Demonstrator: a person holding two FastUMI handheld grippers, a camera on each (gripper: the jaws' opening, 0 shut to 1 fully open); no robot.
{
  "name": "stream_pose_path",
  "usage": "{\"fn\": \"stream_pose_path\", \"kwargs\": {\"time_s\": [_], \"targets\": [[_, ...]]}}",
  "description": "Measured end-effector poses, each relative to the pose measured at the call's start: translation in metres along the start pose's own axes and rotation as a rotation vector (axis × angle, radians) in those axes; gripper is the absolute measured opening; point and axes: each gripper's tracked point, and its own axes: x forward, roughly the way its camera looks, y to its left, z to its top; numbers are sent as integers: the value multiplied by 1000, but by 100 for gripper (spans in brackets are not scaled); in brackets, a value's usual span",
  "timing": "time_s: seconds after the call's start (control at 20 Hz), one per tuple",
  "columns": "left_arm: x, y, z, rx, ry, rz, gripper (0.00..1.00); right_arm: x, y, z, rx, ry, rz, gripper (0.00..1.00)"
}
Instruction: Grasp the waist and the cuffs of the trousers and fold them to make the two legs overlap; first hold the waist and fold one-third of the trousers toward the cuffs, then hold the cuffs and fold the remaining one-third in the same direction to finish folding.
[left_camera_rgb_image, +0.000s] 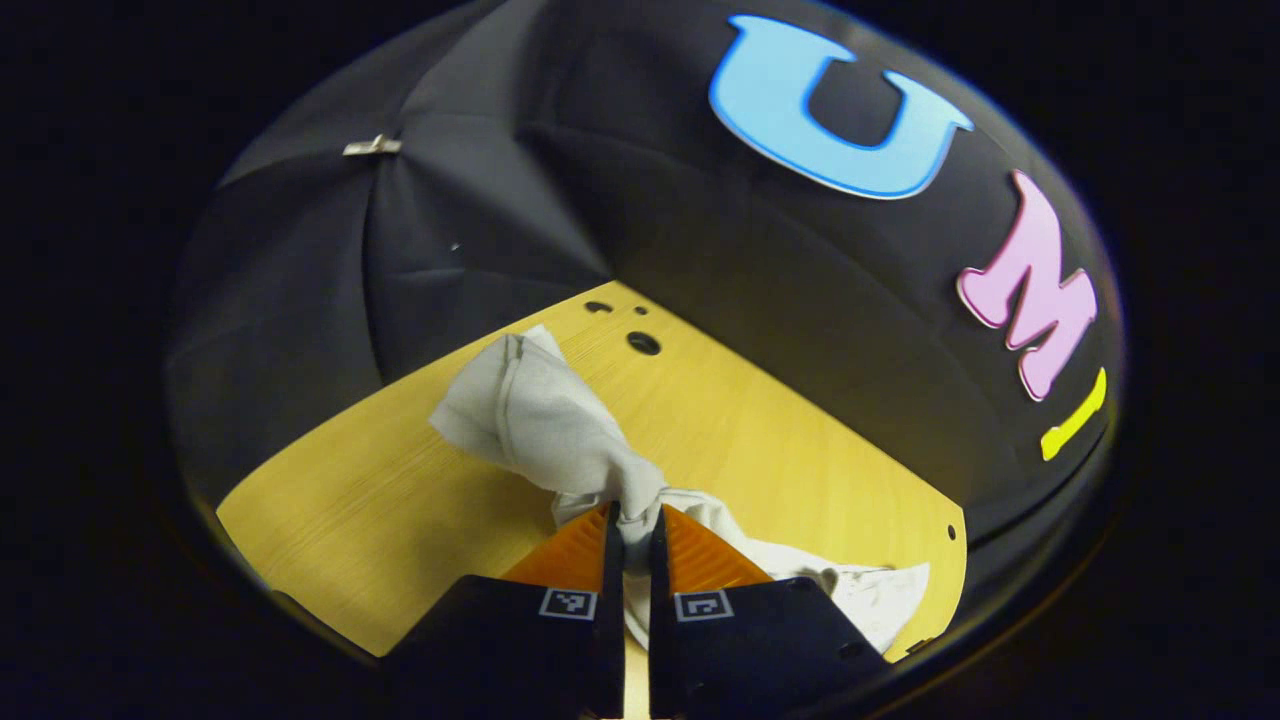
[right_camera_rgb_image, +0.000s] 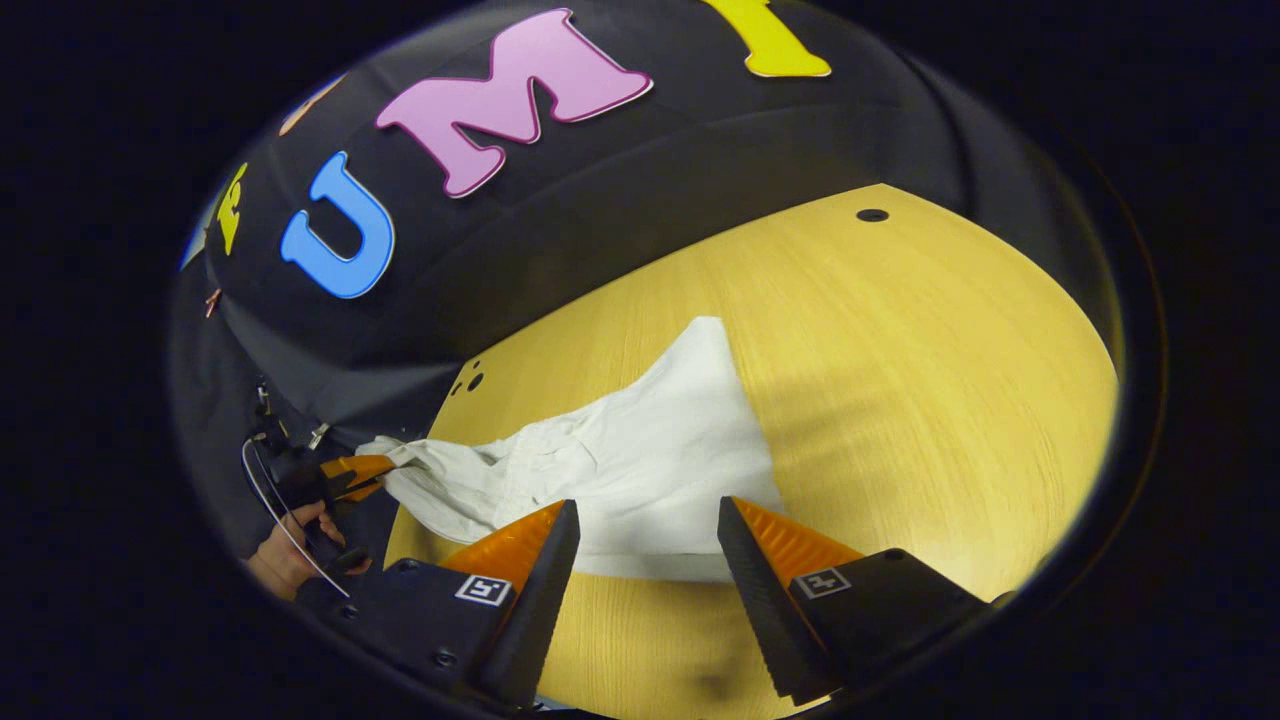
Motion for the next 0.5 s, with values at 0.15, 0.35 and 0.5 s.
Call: {"fn": "stream_pose_path", "kwargs": {"time_s": [0.15, 0.35, 0.5], "targets": [[-8, -40, 7, 85, -32, -47, 14, -11, -14, 11, -32, -35, -35, 86], [-22, -104, 2, 175, -58, -143, 14, -26, -26, 19, -33, -63, -56, 86], [-32, -150, -17, 282, -48, -221, 14, -40, -43, 22, -22, -83, -91, 87]]}}
